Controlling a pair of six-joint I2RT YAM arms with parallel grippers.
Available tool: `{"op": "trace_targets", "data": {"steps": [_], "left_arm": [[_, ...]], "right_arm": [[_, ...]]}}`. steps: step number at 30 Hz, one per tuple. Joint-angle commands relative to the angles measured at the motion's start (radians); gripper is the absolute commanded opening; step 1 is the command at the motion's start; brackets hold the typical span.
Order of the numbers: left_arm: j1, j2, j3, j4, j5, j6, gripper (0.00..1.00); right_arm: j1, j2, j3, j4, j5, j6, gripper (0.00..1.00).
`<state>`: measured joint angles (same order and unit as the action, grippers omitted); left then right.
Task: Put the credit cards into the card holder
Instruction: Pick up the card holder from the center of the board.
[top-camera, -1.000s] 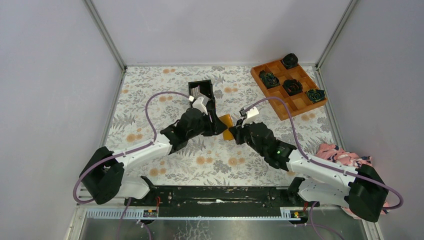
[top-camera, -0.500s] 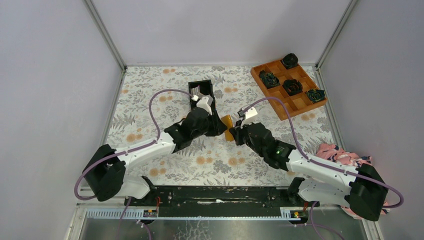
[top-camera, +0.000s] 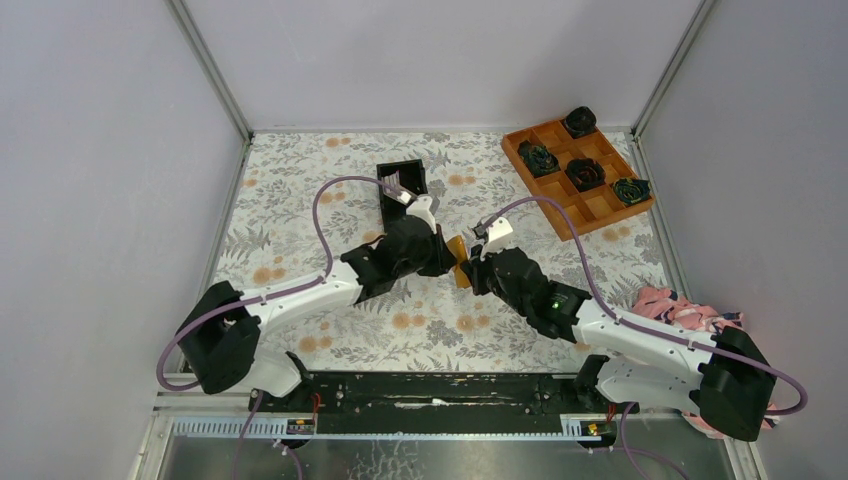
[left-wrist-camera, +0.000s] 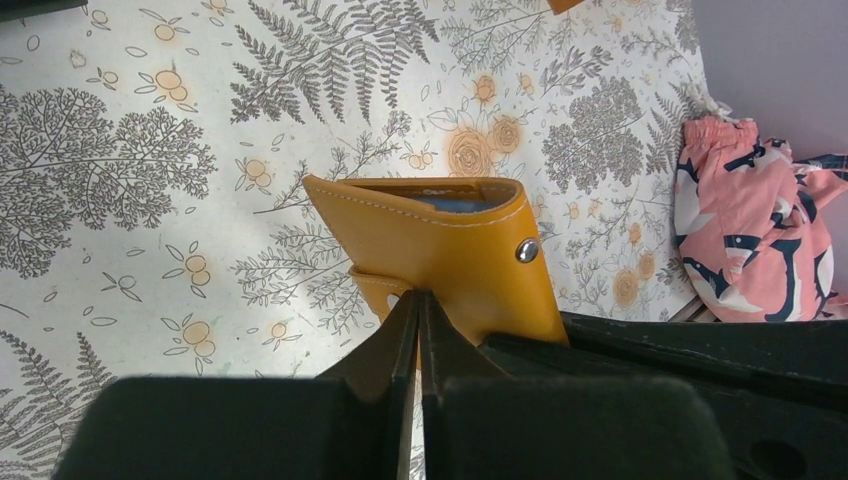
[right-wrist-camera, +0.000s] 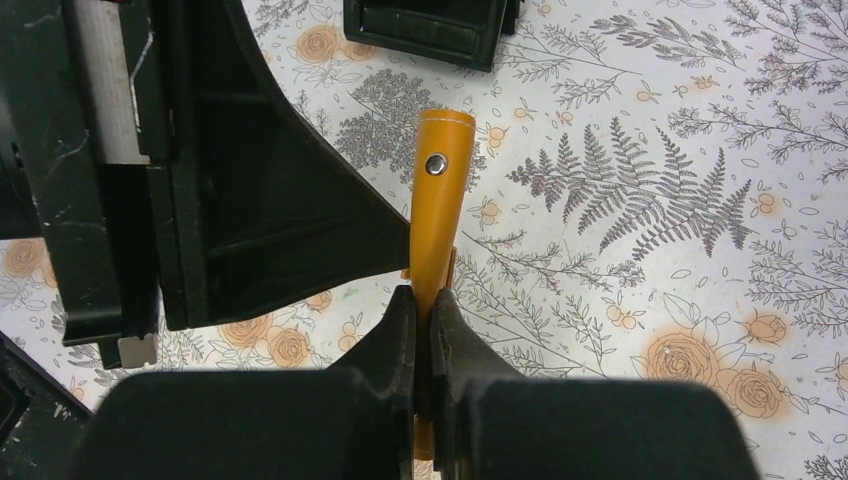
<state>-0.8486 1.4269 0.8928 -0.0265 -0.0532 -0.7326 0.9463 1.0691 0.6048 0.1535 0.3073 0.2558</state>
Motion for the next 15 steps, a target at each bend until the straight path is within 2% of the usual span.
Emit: {"op": "trace_targets", "data": {"steps": [1, 4, 15], "left_arm": [[-0.009, 0.028, 0.031, -0.057, -0.044, 0.032, 0.04], [-0.011, 0.03, 0.031, -0.076, -0.042, 0.032, 0.0], [-0.017, 0.02, -0.007, -0.101, -0.049, 0.036, 0.0]], "right_arm": [[0.026, -0.027, 0.062, 0.093, -0.025, 0.002, 0.0], [0.026, -0.029, 0.064, 0.089, -0.027, 0.004, 0.0], [0.027, -0.048, 0.061, 0.071, 0.023, -0.003, 0.0]]}}
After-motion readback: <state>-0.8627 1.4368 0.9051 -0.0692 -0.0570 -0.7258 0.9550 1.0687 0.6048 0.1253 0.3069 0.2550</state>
